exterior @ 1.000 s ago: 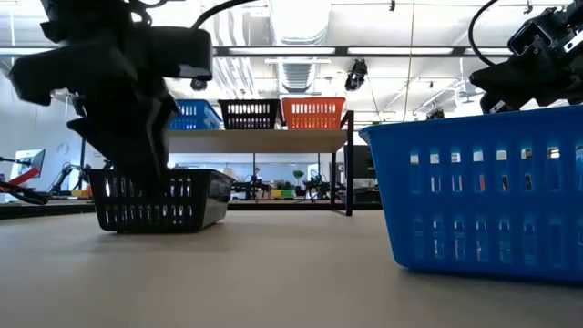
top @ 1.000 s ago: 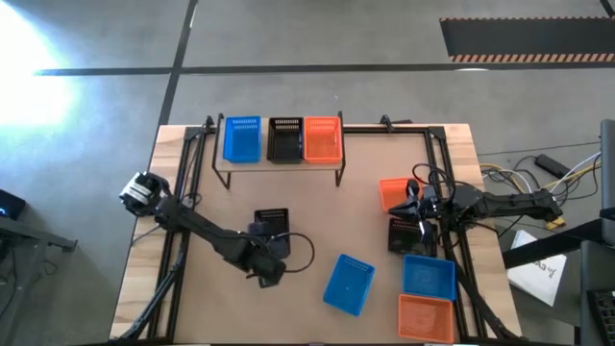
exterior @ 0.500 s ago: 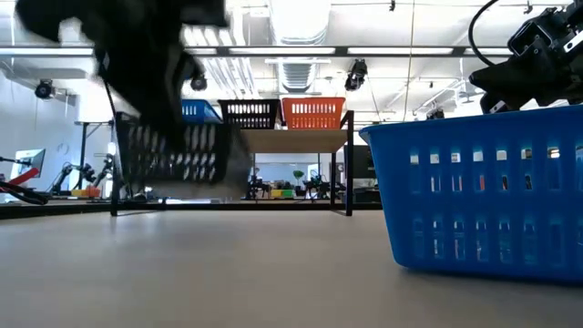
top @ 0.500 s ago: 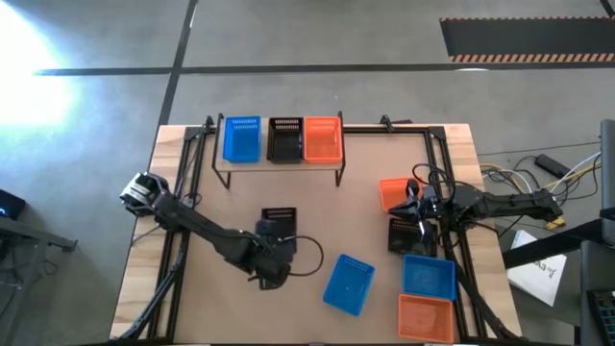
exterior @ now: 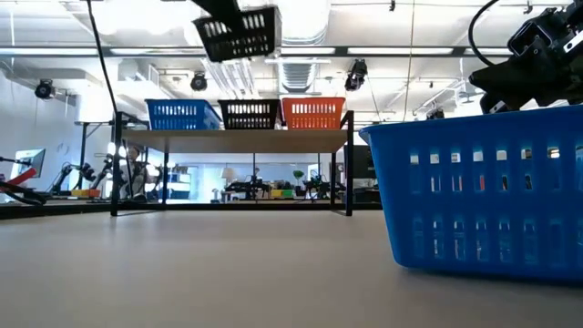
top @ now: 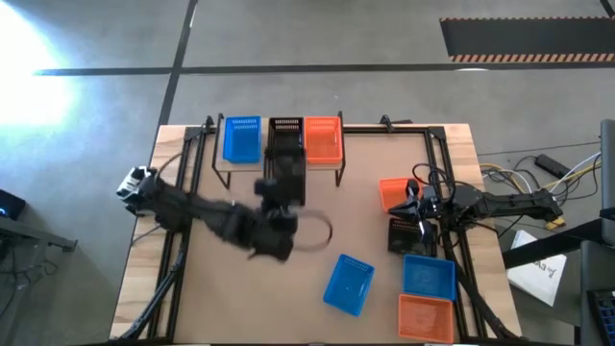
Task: Stack baskets on shelf by color
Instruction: Stack the left black basket on top of the black basket on the shelf
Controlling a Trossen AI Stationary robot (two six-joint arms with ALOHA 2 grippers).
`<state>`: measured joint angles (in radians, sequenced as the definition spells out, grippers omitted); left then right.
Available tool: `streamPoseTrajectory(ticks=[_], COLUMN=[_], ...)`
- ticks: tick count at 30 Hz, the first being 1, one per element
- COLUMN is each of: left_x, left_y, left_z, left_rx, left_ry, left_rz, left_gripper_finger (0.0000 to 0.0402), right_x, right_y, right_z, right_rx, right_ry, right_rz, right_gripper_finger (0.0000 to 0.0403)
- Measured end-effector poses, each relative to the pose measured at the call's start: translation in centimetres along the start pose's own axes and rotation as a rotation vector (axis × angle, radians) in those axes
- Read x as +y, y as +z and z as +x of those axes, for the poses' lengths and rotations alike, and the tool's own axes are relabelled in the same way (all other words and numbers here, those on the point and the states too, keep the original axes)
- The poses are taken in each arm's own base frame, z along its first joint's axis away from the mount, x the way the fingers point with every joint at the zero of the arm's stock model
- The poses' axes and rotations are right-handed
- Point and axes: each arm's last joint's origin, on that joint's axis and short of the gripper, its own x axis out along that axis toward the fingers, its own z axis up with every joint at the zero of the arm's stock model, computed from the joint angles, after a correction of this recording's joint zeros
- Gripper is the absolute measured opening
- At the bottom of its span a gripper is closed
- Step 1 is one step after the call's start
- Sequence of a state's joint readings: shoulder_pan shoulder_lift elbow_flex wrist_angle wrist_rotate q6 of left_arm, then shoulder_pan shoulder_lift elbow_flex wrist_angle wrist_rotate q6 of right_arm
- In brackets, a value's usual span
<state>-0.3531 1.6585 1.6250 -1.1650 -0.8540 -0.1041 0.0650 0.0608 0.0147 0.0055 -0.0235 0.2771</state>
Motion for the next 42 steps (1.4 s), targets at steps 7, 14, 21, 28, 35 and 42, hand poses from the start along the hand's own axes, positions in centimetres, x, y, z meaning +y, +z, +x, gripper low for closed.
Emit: streamPoseTrajectory(ticks=[7,14,21,28,35,42], left_x=[7.5,11.5,12.6,13.0,13.2,13.3], left_y=[-1.3,-2.0,-2.6,-2.8,-2.9,-3.2], left_z=[5.7,9.1,9.6,8.9,8.7,9.5], left_rx=[0.156,0.117,0.106,0.088,0.076,0.103], left_ry=[0.091,-0.087,-0.166,-0.172,-0.187,-0.186], left_rz=[-0.054,-0.042,-0.057,-0.048,-0.064,-0.098], left_gripper_finger=[0.0000,0.0000,0.0000,0.0001,0.0048,0.0096], right_x=[0.0,0.0,0.0,0.0,0.0,0.0], right_y=[0.0,0.0,0.0,0.0,0.0,0.0], right_z=[0.0,0.0,0.0,0.0,0.0,0.0], right_rx=[0.000,0.000,0.001,0.001,0.001,0.001], right_ry=[0.000,0.000,0.000,0.000,0.000,0.000], right_rz=[0.000,0.000,0.001,0.001,0.002,0.003], right_gripper_finger=[0.0009,0.0009,0.0009,0.0009,0.0009,0.0009])
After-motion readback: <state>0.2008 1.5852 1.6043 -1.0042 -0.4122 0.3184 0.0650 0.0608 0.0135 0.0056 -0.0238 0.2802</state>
